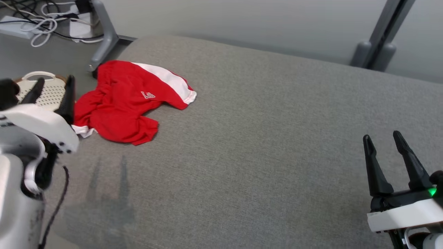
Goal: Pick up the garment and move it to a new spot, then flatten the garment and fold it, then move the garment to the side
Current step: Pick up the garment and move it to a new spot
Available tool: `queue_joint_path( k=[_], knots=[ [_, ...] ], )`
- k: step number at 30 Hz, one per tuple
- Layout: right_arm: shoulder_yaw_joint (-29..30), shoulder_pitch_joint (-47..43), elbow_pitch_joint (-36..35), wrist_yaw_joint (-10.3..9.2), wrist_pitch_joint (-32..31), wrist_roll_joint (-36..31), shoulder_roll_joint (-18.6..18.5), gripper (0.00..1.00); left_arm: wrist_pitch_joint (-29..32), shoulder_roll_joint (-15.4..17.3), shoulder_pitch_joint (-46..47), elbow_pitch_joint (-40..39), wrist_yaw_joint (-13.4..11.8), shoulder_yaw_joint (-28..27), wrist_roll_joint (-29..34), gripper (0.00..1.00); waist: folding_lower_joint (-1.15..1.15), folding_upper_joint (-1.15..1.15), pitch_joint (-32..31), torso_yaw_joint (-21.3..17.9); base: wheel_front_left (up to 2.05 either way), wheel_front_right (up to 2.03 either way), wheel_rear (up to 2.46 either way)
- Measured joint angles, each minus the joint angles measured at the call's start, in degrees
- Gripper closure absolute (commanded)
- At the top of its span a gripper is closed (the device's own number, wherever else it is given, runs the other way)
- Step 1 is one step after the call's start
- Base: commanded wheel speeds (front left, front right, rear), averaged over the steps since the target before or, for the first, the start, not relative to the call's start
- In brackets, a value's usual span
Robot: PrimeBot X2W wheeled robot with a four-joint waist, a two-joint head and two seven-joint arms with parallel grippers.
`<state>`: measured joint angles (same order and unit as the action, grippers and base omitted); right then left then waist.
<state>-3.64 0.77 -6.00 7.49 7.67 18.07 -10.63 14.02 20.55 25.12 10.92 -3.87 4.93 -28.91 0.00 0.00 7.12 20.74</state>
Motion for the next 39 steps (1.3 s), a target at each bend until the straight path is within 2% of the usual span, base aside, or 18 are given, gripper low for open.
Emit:
queue_joint_path(
  k=[4, 5, 9, 12, 21, 28, 29, 30, 31, 35, 39],
  knots=[
    [-0.6, 2.3, -2.0, 0.0, -0.5, -0.3, -0.2, 0.0, 4.3, 3.0, 7.7, 5.9, 0.9, -2.8, -3.0, 0.0, 0.0, 0.0, 3.8, -3.0, 0.0, 0.0, 0.0],
    [-1.0, 3.9, -2.9, 0.0, -0.6, -0.5, -0.3, 0.0, 5.6, 4.9, 11.3, 10.1, 1.5, -4.0, -3.7, 0.0, 0.0, 0.0, 5.9, -4.7, 0.0, 0.0, 0.0],
    [-1.6, 6.6, -4.4, 0.0, -0.5, -0.5, -0.5, 0.0, 8.8, 7.6, 16.8, 19.4, 3.0, -5.5, -6.1, 0.0, 0.0, 0.0, 9.9, -8.3, 0.0, 0.0, 0.0],
    [-2.0, 8.1, -5.3, 0.0, -0.4, -0.6, -0.5, 0.0, 11.6, 9.7, 20.0, 26.9, 5.1, -6.0, -7.5, 0.0, 0.0, 0.0, 12.5, -11.3, 0.0, 0.0, 0.0],
    [-2.1, 9.6, -6.5, 0.0, 0.2, -0.9, -0.2, 0.0, 17.6, 11.4, 22.2, 42.4, 6.4, -6.7, -10.1, 0.0, 0.0, 0.0, 18.1, -18.2, 0.0, 0.0, 0.0],
    [-2.0, 9.6, -6.3, 0.0, 0.6, -1.0, 0.0, 0.0, 20.2, 11.6, 22.8, 48.7, 8.8, -5.9, -11.3, 0.0, 0.0, 0.0, 20.1, -20.8, 0.0, 0.0, 0.0],
    [-1.9, 9.6, -6.2, 0.0, 0.6, -1.0, 0.0, 0.0, 19.9, 11.5, 23.0, 49.1, 9.0, -5.7, -11.3, 0.29, 0.0, 0.0, 20.0, -20.8, 0.0, 0.0, 0.0],
    [-1.9, 9.6, -6.1, 0.0, 0.6, -1.0, 0.0, 0.0, 19.1, 11.4, 23.1, 49.3, 9.3, -5.4, -11.3, 0.96, 0.0, 0.0, 19.8, -20.6, 0.0, 0.0, 0.0],
    [-1.9, 9.6, -6.0, 0.0, 0.7, -1.0, 0.0, 0.0, 18.2, 11.2, 23.1, 49.5, 9.6, -5.1, -11.1, 1.0, 0.0, 0.0, 19.6, -20.5, 0.0, 0.0, 0.0],
    [-2.3, 9.6, -5.1, 0.0, 0.9, -1.0, 0.0, 0.0, 15.2, 9.8, 23.2, 50.1, 10.4, -3.9, -10.9, 1.0, 0.0, 0.0, 18.3, -20.0, 0.0, 0.0, 0.0],
    [-2.7, 9.3, -3.7, 0.0, 1.4, -0.7, 0.0, 0.0, 10.3, 10.4, 23.7, 48.5, 10.9, -1.5, -9.2, 1.0, 0.0, 0.0, 15.5, -19.5, 0.0, 0.0, 0.0]
  ],
)
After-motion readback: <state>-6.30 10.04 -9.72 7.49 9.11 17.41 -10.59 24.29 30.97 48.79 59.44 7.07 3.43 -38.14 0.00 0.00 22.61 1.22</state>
